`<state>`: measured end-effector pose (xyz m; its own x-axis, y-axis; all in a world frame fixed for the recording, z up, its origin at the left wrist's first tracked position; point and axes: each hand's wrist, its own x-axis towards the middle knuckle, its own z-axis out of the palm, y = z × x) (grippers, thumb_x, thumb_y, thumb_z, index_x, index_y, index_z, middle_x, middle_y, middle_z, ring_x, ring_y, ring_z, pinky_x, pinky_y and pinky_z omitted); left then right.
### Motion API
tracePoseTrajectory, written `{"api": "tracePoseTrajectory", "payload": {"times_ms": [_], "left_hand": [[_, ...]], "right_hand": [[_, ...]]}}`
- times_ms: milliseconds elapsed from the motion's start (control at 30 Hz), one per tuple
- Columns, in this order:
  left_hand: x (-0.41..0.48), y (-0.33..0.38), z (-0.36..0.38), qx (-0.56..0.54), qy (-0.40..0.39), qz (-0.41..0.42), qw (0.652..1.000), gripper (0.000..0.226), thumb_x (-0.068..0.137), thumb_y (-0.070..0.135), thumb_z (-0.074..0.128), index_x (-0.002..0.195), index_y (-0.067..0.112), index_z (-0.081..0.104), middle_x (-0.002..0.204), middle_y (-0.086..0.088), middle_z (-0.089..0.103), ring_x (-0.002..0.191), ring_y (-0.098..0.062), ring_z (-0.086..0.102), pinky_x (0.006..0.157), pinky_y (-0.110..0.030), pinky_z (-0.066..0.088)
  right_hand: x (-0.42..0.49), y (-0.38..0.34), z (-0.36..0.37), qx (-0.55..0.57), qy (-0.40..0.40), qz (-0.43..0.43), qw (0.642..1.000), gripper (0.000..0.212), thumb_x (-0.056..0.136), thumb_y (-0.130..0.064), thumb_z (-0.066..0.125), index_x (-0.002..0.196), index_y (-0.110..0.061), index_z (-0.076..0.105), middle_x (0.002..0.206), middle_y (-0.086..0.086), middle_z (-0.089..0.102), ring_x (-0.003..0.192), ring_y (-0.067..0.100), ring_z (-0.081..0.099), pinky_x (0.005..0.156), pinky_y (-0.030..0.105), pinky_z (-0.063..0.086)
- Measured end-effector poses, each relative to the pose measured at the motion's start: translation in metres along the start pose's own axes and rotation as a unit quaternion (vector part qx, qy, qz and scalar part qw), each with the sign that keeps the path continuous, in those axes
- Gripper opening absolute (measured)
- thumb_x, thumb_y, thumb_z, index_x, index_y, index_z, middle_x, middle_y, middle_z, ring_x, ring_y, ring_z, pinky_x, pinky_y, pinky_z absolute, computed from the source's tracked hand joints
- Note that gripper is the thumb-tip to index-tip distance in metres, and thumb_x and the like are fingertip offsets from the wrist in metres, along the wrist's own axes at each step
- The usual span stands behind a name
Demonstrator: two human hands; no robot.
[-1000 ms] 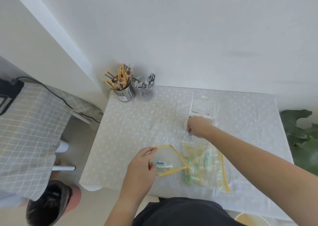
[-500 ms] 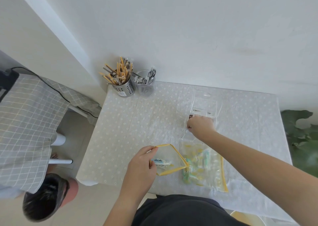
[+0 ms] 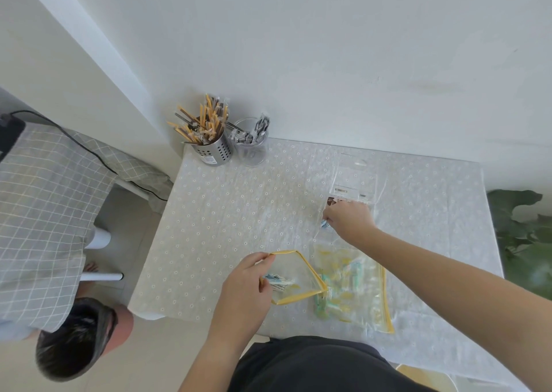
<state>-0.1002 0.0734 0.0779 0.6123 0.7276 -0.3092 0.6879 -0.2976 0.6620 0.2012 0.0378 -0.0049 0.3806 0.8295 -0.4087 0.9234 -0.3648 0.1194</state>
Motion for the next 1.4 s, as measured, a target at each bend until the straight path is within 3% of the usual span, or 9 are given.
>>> {"api": "tracePoseTrajectory", "payload": {"times_ms": [200, 367, 567, 733, 967, 1167, 1300, 1400], "left_hand": [[0.001, 0.002, 0.001, -0.002, -0.001, 0.007, 1.0, 0.052, 0.099, 0.001, 0.058, 0.146, 0.023, 0.064, 0.132, 0.027, 0.054, 0.118, -0.003, 0.062, 0.106, -0.022, 0.053], [0.003, 0.003, 0.002, 0.004, -0.003, 0.01, 1.0, 0.052, 0.1, 0.002, 0.058, 0.147, 0.024, 0.063, 0.132, 0.028, 0.054, 0.119, -0.001, 0.061, 0.106, -0.017, 0.052], [0.003, 0.004, 0.002, 0.006, -0.006, 0.009, 1.0, 0.051, 0.101, 0.003, 0.058, 0.147, 0.024, 0.063, 0.134, 0.026, 0.056, 0.119, -0.002, 0.061, 0.107, -0.019, 0.052], [0.004, 0.005, 0.002, 0.001, -0.009, 0.003, 1.0, 0.052, 0.099, 0.001, 0.058, 0.145, 0.024, 0.065, 0.129, 0.03, 0.054, 0.113, -0.002, 0.063, 0.104, -0.017, 0.051], [0.004, 0.006, 0.004, -0.002, -0.007, 0.003, 1.0, 0.052, 0.1, 0.003, 0.058, 0.147, 0.025, 0.064, 0.136, 0.026, 0.056, 0.118, -0.003, 0.063, 0.107, -0.018, 0.05], [0.004, 0.012, 0.002, -0.004, -0.015, 0.005, 1.0, 0.054, 0.101, 0.005, 0.058, 0.15, 0.027, 0.06, 0.142, 0.022, 0.055, 0.116, -0.007, 0.064, 0.106, -0.02, 0.052], [0.003, 0.02, 0.001, -0.014, -0.03, 0.009, 0.999, 0.055, 0.102, 0.008, 0.056, 0.152, 0.031, 0.057, 0.137, 0.03, 0.05, 0.097, 0.001, 0.062, 0.089, -0.008, 0.048], [0.003, 0.028, 0.001, -0.015, -0.04, 0.024, 0.999, 0.056, 0.102, 0.009, 0.056, 0.153, 0.033, 0.056, 0.137, 0.031, 0.049, 0.089, 0.004, 0.061, 0.083, -0.007, 0.046]], "right_hand": [[-0.012, 0.001, 0.002, 0.038, 0.052, -0.013, 0.998, 0.008, 0.099, -0.016, 0.056, 0.093, -0.023, 0.058, 0.066, -0.004, 0.063, 0.054, 0.022, 0.054, 0.049, 0.028, 0.044], [-0.011, 0.003, 0.004, 0.036, 0.064, 0.019, 0.997, 0.008, 0.099, -0.018, 0.057, 0.094, -0.021, 0.051, 0.057, -0.003, 0.053, 0.044, 0.024, 0.047, 0.044, 0.025, 0.031], [-0.011, 0.006, 0.003, 0.074, 0.051, 0.031, 0.995, 0.013, 0.104, -0.033, 0.048, 0.094, -0.023, 0.047, 0.067, -0.005, 0.055, 0.06, 0.024, 0.062, 0.053, 0.029, 0.045], [-0.013, 0.005, 0.0, 0.1, 0.043, 0.033, 0.994, 0.023, 0.1, -0.04, 0.053, 0.088, -0.025, 0.042, 0.07, -0.006, 0.055, 0.066, 0.025, 0.065, 0.059, 0.032, 0.048], [-0.023, 0.002, -0.006, 0.14, 0.044, 0.05, 0.988, 0.013, 0.099, -0.032, 0.055, 0.092, -0.023, 0.047, 0.069, -0.006, 0.056, 0.062, 0.023, 0.061, 0.062, 0.037, 0.057], [-0.047, 0.001, -0.011, 0.224, 0.095, 0.073, 0.967, 0.003, 0.098, -0.029, 0.058, 0.098, -0.026, 0.057, 0.076, -0.012, 0.057, 0.065, 0.02, 0.056, 0.053, 0.029, 0.047], [-0.066, 0.008, -0.015, 0.301, 0.122, 0.12, 0.938, 0.009, 0.093, -0.03, 0.064, 0.087, -0.03, 0.058, 0.068, -0.01, 0.06, 0.063, 0.017, 0.061, 0.057, 0.032, 0.051], [-0.087, 0.011, -0.027, 0.381, 0.119, 0.127, 0.908, 0.015, 0.089, -0.031, 0.07, 0.08, -0.032, 0.058, 0.068, -0.009, 0.062, 0.062, 0.008, 0.057, 0.06, 0.033, 0.054]]}}
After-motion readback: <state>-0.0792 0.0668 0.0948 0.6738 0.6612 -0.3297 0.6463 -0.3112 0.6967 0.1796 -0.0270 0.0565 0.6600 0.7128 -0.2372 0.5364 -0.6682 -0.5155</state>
